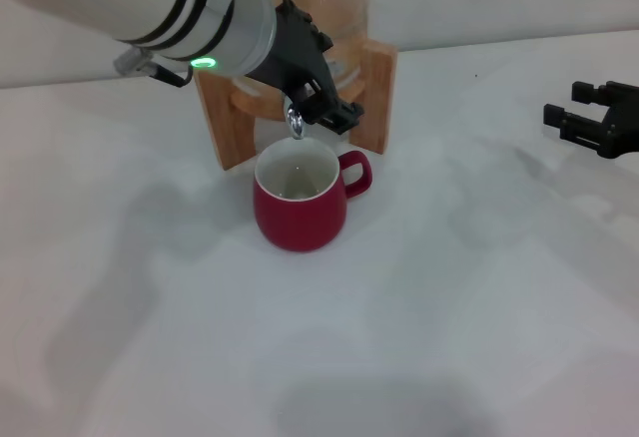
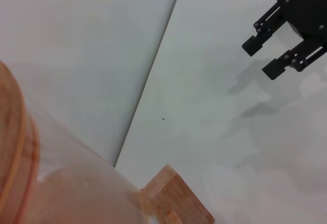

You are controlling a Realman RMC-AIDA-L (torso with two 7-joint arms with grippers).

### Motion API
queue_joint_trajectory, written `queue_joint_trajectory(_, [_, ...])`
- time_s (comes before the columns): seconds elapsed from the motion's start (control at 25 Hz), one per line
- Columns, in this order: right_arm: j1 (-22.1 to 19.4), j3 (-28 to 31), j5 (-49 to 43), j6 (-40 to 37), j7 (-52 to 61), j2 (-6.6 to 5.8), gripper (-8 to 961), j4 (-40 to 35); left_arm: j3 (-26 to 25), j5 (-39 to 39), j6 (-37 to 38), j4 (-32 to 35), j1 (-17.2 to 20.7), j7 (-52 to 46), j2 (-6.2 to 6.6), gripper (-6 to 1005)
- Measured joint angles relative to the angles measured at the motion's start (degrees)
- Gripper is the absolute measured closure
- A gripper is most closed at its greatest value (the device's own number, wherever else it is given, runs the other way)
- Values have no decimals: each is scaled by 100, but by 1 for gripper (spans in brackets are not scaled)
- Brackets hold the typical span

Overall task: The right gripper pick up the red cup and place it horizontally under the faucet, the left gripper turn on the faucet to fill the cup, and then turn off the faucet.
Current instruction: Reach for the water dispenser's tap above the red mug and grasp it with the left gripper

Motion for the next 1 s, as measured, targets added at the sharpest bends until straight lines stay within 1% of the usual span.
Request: queue_joint_trajectory(1.0, [-27, 0, 0, 19, 0, 1, 408, 0, 53, 60, 217, -285, -84, 337, -1, 201])
